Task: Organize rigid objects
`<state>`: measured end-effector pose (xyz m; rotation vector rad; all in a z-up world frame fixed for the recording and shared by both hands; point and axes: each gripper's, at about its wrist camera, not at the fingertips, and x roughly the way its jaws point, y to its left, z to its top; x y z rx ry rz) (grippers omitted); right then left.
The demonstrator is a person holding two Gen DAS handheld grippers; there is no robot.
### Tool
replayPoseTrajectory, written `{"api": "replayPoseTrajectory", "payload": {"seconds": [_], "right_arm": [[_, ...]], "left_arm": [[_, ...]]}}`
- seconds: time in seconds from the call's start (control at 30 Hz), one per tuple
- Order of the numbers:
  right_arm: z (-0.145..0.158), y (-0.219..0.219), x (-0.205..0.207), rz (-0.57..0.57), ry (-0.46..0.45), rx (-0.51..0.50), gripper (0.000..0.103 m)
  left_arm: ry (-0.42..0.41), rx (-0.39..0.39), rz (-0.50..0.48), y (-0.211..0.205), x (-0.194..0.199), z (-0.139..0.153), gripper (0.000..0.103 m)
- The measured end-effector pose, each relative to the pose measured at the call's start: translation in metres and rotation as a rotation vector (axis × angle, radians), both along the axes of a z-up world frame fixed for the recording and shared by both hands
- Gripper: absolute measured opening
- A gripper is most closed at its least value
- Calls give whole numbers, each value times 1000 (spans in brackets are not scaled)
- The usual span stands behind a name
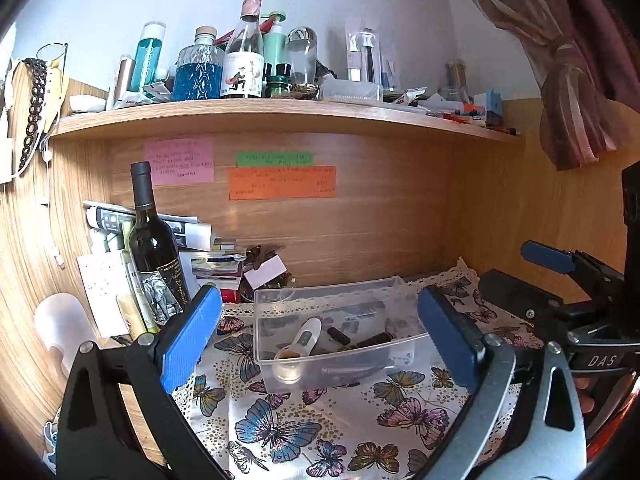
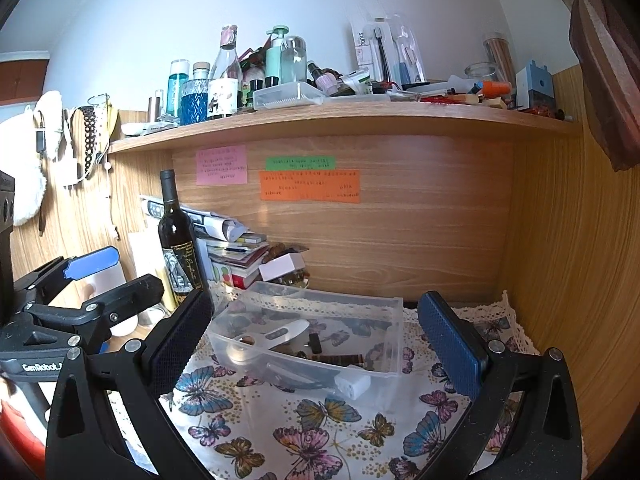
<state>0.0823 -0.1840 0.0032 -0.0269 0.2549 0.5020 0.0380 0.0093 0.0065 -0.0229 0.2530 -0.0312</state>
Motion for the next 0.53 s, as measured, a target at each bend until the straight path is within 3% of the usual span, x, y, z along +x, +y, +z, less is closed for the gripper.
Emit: {"api": "replayPoseTrajectory", "payload": {"seconds": [0.53], "right_arm": [[-2, 1, 3, -6, 11, 0, 103]], "left_arm": [[11, -17, -4, 2, 3, -1, 100]]}}
